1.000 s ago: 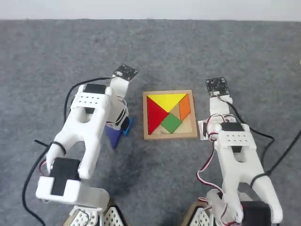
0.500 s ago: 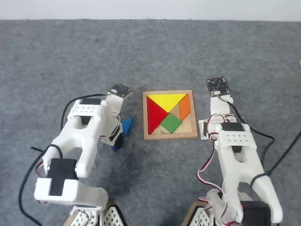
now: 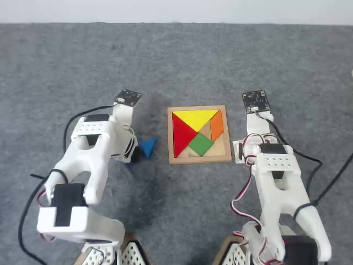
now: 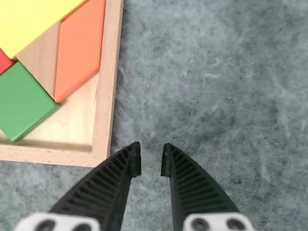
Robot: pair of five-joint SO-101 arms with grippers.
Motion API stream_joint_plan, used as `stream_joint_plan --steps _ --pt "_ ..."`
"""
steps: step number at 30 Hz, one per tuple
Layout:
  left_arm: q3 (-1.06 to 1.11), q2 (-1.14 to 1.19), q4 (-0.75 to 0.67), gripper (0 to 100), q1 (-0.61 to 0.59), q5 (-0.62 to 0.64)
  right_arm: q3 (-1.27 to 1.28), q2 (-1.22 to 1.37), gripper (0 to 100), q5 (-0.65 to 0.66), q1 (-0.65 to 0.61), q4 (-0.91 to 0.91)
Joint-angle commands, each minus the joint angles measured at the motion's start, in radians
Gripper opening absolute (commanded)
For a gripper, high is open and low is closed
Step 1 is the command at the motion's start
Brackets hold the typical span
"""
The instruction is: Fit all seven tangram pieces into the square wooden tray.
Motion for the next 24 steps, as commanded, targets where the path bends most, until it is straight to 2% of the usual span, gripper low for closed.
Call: stream_joint_plan --steps 1,8,11,19,24 --pt "-0.041 0.0 -0.049 12 -0.032 -0.012 -0.009 -0.041 7.2 -0.011 0.013 -0.015" --pt "-0.157 0.0 -0.063 12 -0.104 -0.018 -0.009 -0.039 7.2 -0.009 0.013 -0.015" --pt "-0.225 0.0 -0.021 12 -0.127 -0.018 -0.009 -0.039 7.2 -0.008 0.013 -0.016" --pt "-0.26 0.012 0.0 19 -0.089 -0.012 -0.009 -0.041 7.2 -0.005 0.013 -0.018" --pt "-0.259 0.081 -0.006 20 -0.043 -0.012 -0.009 -0.041 7.2 -0.005 0.013 -0.018"
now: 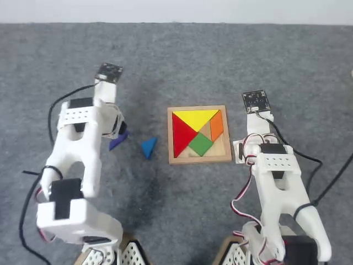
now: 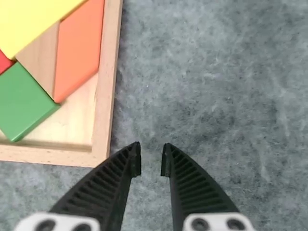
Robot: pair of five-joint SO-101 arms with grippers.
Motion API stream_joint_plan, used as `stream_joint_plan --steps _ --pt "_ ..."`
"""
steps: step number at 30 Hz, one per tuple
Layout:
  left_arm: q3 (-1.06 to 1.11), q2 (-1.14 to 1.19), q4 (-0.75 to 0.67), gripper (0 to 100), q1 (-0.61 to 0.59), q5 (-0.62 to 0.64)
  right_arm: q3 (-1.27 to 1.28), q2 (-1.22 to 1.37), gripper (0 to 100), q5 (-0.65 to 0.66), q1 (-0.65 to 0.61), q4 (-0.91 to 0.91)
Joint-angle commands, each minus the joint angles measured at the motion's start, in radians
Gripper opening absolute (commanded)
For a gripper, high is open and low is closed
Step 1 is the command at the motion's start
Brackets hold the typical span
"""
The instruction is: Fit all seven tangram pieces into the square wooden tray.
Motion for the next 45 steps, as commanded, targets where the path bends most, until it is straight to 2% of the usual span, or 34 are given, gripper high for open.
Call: stream_joint_plan --steps 1,10,14,19,25,27,30,33,41,45 --pt "-0.045 0.04 -0.002 20 0.029 0.002 -0.009 -0.042 7.2 -0.005 0.013 -0.018" --pt "-0.219 0.229 0.104 20 -0.025 -0.005 -0.009 -0.044 7.2 -0.005 0.013 -0.019" --pt "-0.222 0.238 0.107 19 -0.031 -0.017 -0.009 -0.044 7.2 -0.003 0.013 -0.019" --pt "-0.225 0.23 0.095 14 -0.025 -0.026 -0.009 -0.044 7.2 -0.003 0.013 -0.019" --pt "-0.225 0.118 0.112 20 -0.034 -0.06 -0.009 -0.044 7.2 -0.003 0.013 -0.019" --pt "-0.225 0.063 0.14 20 -0.035 -0.018 -0.009 -0.044 7.2 -0.003 0.013 -0.019" --pt "-0.225 0.017 0.161 21 -0.023 0.143 -0.009 -0.044 7.2 -0.003 0.013 -0.019" --pt "-0.223 0.025 0.155 21 0.008 0.233 -0.009 -0.044 7.2 -0.005 0.013 -0.018" --pt "-0.302 0.204 0.153 21 0.025 0.379 -0.009 -0.044 7.2 -0.005 0.013 -0.016" --pt "-0.392 0.322 0.192 21 -0.006 0.374 -0.009 -0.044 7.2 -0.005 0.013 -0.015"
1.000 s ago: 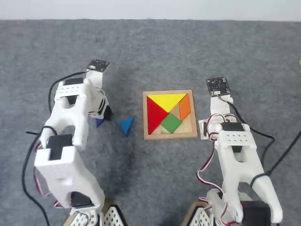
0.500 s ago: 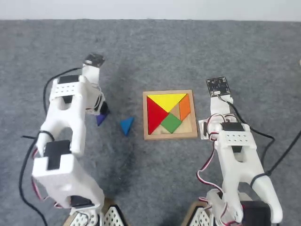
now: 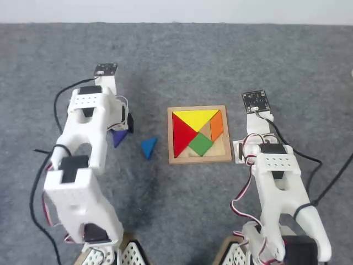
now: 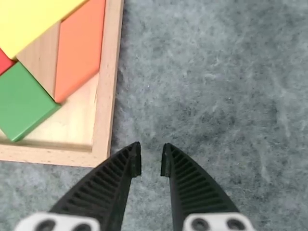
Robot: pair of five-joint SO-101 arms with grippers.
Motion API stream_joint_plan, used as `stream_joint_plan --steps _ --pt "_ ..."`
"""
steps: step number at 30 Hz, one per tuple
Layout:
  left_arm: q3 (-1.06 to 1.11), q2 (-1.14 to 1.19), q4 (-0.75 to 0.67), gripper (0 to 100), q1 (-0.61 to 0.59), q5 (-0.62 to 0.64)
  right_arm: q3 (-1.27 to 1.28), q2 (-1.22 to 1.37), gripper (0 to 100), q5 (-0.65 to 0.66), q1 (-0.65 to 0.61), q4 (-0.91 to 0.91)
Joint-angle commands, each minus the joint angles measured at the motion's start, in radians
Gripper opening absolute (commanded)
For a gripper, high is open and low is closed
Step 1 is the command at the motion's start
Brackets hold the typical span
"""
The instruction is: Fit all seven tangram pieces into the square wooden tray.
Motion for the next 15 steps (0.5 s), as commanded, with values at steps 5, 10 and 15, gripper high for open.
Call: stream_joint_plan --steps 5,10,15 --pt "-0.139 0.101 0.072 21 -0.025 -0.021 -0.009 -0.044 7.2 -0.005 0.013 -0.016" --pt "-0.137 0.101 0.077 19 -0.025 -0.068 -0.009 -0.044 7.2 -0.005 0.013 -0.016" --pt "-0.142 0.101 0.094 12 -0.021 -0.077 -0.009 -0.044 7.2 -0.005 0.013 -0.016"
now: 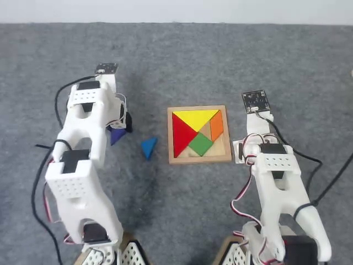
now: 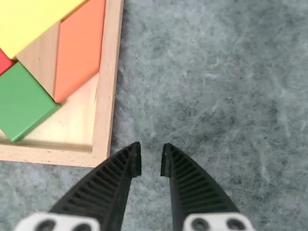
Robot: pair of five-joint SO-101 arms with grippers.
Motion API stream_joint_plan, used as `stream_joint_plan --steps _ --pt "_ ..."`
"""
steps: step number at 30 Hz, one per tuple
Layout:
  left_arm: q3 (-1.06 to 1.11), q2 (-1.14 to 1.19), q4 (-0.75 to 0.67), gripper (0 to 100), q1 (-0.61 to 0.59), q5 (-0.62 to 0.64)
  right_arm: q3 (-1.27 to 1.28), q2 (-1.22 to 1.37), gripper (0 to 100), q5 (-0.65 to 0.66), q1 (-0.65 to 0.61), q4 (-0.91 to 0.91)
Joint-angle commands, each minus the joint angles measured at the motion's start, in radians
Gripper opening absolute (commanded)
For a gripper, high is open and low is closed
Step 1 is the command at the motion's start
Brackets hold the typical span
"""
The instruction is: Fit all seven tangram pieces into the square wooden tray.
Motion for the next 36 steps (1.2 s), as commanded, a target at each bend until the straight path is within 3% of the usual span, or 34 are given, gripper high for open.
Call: stream_joint_plan --steps 1,11,16,20,36 --pt "-0.03 0.011 0.034 12 -0.008 -0.011 -0.009 -0.044 7.2 -0.005 0.013 -0.018" --pt "-0.077 -0.109 0.127 12 0.002 -0.083 -0.009 -0.044 7.2 -0.005 0.013 -0.018" --pt "-0.074 -0.109 0.126 22 -0.011 -0.081 -0.009 -0.044 7.2 -0.006 0.013 -0.015" --pt "-0.071 -0.109 0.126 23 -0.015 -0.08 -0.009 -0.044 7.2 -0.008 0.013 -0.015" --pt "0.087 -0.107 -0.02 23 -0.008 -0.066 -0.009 -0.044 7.2 -0.005 0.013 -0.013"
